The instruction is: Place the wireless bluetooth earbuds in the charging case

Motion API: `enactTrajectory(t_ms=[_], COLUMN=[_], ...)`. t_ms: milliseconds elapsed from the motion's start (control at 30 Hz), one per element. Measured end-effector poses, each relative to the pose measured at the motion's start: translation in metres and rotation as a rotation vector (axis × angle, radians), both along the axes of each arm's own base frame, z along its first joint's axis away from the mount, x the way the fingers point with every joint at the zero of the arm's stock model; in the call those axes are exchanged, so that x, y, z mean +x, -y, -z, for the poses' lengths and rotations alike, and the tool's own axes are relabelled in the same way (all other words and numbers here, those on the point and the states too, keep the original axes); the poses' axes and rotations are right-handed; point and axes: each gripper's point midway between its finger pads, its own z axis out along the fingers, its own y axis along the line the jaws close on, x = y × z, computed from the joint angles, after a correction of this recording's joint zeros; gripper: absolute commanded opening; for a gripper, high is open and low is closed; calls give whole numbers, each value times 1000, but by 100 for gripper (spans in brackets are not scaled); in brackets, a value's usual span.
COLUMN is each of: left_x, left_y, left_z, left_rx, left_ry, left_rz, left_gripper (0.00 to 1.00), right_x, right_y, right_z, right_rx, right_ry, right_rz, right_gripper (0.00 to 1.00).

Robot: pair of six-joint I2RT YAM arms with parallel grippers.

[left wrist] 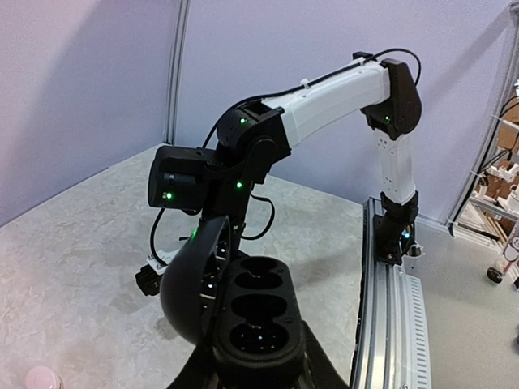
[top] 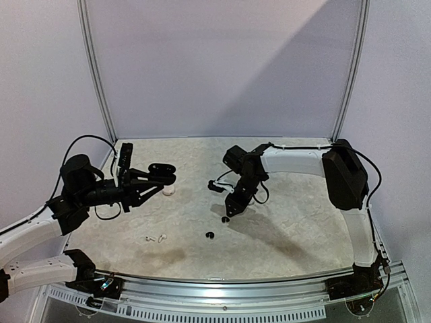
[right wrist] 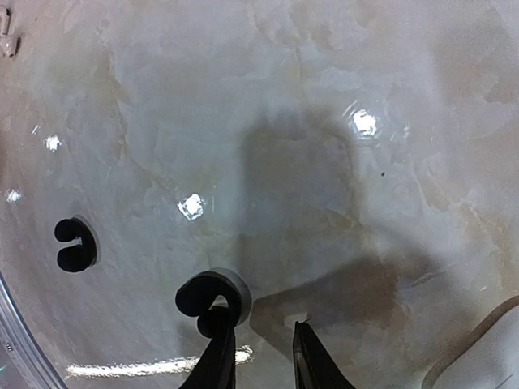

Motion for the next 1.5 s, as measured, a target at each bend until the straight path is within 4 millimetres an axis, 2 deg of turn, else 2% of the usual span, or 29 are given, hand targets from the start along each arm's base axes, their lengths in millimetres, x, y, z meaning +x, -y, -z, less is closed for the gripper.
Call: enactTrajectory(t_ms=[567, 1500], left_x=[0, 2], left_y=[-1, -4], left_z=[-1, 1], left_rx=[3, 7], left_ry=[14, 16], left_rz=[1, -11], left_gripper=[0, 0], right_x=[3, -18], right_y=[-11, -14], right_z=[3, 6], right_rx=[53, 91], right_ry=[9, -36], right_rz=[-2, -38], right_gripper=[27, 21])
